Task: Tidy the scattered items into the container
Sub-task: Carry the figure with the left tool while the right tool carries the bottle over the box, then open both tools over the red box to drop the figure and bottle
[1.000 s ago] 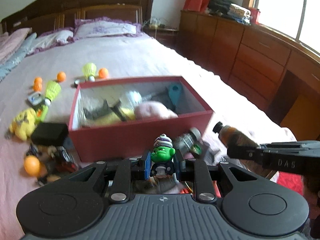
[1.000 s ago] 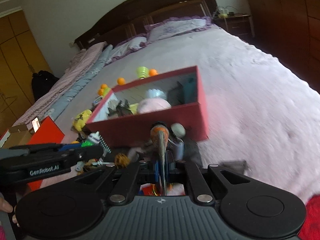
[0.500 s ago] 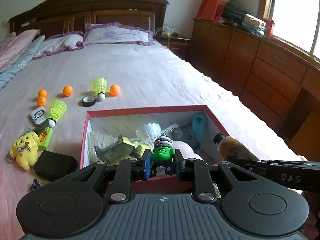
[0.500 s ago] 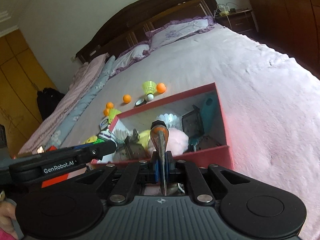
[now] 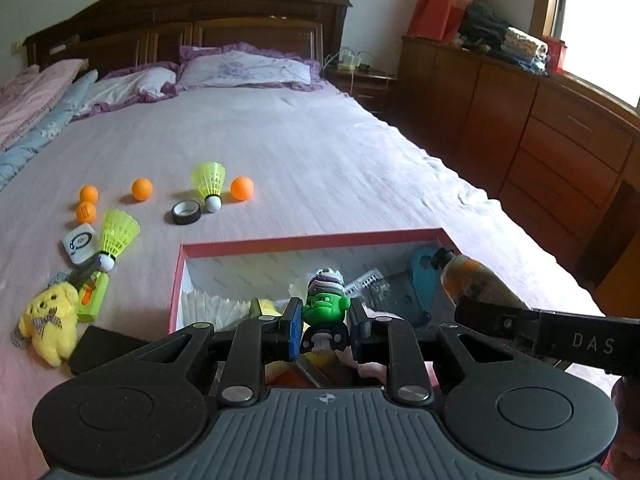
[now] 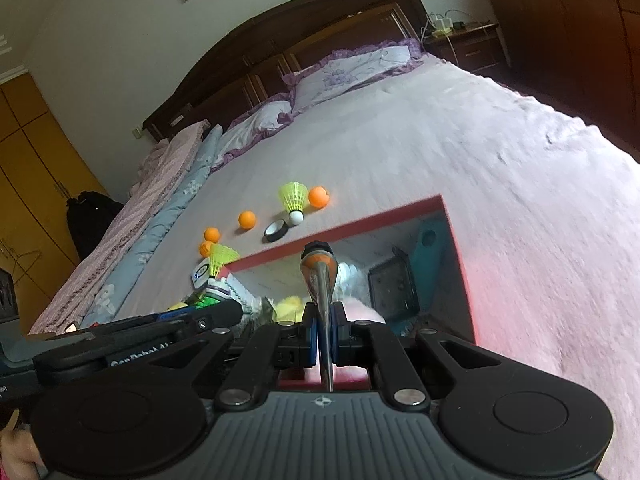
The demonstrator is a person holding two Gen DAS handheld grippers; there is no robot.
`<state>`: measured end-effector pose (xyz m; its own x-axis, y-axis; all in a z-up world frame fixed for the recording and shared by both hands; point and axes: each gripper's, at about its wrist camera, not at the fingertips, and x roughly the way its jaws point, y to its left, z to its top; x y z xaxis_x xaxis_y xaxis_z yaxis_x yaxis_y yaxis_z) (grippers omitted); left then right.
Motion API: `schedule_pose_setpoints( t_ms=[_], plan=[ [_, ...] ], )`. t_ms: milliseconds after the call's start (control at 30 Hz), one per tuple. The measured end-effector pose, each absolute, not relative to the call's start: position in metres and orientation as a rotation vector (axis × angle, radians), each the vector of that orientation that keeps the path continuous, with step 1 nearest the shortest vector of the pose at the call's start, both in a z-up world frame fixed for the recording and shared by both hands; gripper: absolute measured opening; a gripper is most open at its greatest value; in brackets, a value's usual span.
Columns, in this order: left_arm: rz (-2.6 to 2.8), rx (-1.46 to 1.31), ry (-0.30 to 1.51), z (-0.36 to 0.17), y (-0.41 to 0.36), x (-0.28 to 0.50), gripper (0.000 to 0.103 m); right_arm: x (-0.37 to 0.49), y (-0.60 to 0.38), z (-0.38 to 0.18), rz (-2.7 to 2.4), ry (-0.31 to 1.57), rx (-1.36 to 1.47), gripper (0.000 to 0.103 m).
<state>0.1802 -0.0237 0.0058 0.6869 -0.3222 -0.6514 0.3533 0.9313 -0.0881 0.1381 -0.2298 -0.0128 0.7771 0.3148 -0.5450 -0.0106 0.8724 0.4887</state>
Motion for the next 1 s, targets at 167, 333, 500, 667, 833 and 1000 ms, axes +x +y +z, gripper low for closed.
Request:
schedule_pose_setpoints(
  t_ms=[167,333,500,667,833,1000],
  plan=[
    [-0.360,0.074,0.720,0.010,-0.030,0.193,0.032,0.159,-0.226,-0.008,0.151,0.656,0.436,0.018],
    [-0.340,0.071,0.703,0.015,-0.029,0.184,0.068,0.159,-0.223,-0.002,0.133,0.657,0.354,0.029],
    [-0.303,0.062,0.714,0.016,-0.025,0.167,0.079,0.142,-0.218,-0.001,0.138,0.686,0.317,0.035],
    [-0.262,0.037,0.743,0.016,-0.019,0.148,0.089,0.117,-0.210,-0.002,0.160,0.732,0.303,0.045],
    [-0.243,-0.005,0.772,0.017,-0.013,0.130,0.091,0.090,-0.208,-0.001,0.170,0.772,0.299,0.051],
    [-0.234,-0.006,0.784,0.019,-0.012,0.113,0.092,0.070,-0.204,0.002,0.176,0.808,0.270,0.055]
  ],
)
